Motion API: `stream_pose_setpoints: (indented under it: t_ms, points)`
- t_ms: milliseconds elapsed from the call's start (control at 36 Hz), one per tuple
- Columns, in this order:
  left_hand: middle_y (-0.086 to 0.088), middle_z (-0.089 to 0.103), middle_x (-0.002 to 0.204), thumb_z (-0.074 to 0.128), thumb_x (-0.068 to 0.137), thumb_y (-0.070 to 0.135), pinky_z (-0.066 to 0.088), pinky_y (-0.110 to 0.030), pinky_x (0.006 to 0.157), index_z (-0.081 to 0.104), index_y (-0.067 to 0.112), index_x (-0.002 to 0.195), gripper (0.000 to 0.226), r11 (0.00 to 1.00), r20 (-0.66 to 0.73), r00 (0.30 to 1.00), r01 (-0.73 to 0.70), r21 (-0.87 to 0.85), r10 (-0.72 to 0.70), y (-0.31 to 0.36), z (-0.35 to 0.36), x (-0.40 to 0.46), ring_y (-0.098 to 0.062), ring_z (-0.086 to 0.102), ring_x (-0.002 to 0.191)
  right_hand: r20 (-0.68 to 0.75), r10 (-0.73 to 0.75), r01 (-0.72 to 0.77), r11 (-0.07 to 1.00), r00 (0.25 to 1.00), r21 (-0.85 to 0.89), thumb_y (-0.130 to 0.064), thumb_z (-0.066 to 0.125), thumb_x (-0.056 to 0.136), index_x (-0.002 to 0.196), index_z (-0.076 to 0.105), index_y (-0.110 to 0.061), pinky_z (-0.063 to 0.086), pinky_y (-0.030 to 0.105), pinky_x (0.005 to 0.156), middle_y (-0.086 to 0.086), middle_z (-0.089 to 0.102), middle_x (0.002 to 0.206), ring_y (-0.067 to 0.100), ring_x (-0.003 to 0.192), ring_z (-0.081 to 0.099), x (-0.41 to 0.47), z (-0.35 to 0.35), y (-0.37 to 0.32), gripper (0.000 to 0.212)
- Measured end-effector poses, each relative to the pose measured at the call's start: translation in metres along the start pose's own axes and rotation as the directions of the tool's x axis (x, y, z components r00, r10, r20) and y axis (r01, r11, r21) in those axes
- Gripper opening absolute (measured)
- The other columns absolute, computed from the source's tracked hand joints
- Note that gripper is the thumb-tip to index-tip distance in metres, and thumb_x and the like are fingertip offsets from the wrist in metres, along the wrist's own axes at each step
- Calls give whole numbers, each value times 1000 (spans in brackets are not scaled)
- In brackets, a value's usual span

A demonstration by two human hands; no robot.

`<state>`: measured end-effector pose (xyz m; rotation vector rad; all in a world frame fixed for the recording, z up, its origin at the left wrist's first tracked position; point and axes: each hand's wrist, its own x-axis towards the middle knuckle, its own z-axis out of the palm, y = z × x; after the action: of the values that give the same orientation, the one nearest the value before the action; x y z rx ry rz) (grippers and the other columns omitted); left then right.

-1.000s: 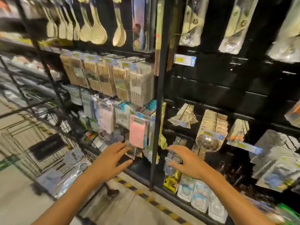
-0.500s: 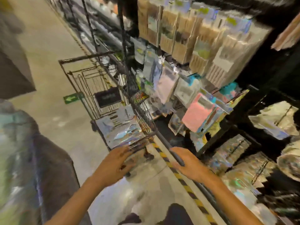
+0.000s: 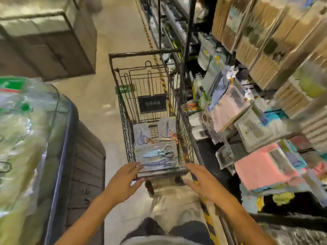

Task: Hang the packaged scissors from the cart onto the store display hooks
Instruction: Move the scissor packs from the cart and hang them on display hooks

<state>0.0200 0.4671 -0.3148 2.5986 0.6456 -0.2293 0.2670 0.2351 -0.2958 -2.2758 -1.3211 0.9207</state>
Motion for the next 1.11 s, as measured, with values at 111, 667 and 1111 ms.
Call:
stream_pose_setpoints:
  t_ms: [111, 667, 1111]
  points:
    - [-5, 49, 154, 14, 94, 78, 36, -39, 117, 51, 20, 147, 87, 998, 6, 998, 69, -8, -69, 2, 2, 23, -27, 46, 141, 73, -40, 44, 998, 997, -53, -46, 57, 100, 153, 37, -26, 30, 29, 118, -6, 40, 157, 15, 145, 34, 39, -17, 18, 60]
    - [-15, 63, 136, 30, 102, 61, 52, -47, 103, 62, 8, 134, 69, 968, 105, 985, 159, -194, -140, -63, 63, 126, -37, 62, 122, 204, 92, -73, 993, 975, -97, -38, 58, 101, 148, 43, -29, 22, 15, 109, -9, 46, 150, 10, 141, 40, 166, -3, 31, 51]
    - [-8, 37, 160, 35, 98, 51, 32, -43, 120, 38, 16, 155, 67, 897, 202, 933, 346, -276, -298, -96, 141, 183, -30, 35, 146, 323, 100, -77, 994, 941, -83, -8, 60, 98, 142, 52, -12, 35, 11, 100, 6, 53, 144, -1, 126, 52, 279, 51, 56, 45]
